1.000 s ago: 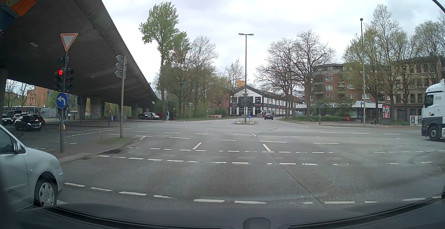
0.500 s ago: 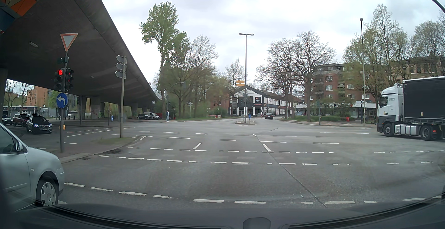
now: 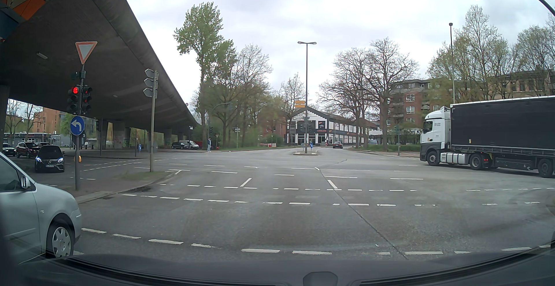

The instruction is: Follow the waypoints while adhering to traffic rules and regulations

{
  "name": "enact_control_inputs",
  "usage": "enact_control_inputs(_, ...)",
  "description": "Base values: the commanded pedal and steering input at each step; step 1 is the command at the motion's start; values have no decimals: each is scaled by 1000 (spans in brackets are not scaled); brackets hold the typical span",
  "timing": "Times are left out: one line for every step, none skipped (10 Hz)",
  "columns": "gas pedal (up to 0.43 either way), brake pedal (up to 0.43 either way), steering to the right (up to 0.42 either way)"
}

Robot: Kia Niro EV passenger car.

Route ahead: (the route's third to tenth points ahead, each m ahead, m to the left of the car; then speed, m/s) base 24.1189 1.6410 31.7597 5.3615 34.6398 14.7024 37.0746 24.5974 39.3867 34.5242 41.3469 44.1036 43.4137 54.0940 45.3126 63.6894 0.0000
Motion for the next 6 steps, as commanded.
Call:
enact_control_inputs(0,280,-11)
enact_control_inputs(0,280,-11)
enact_control_inputs(0,280,-11)
enact_control_inputs(0,280,-11)
enact_control_inputs(0,280,-11)
enact_control_inputs(0,280,-11)
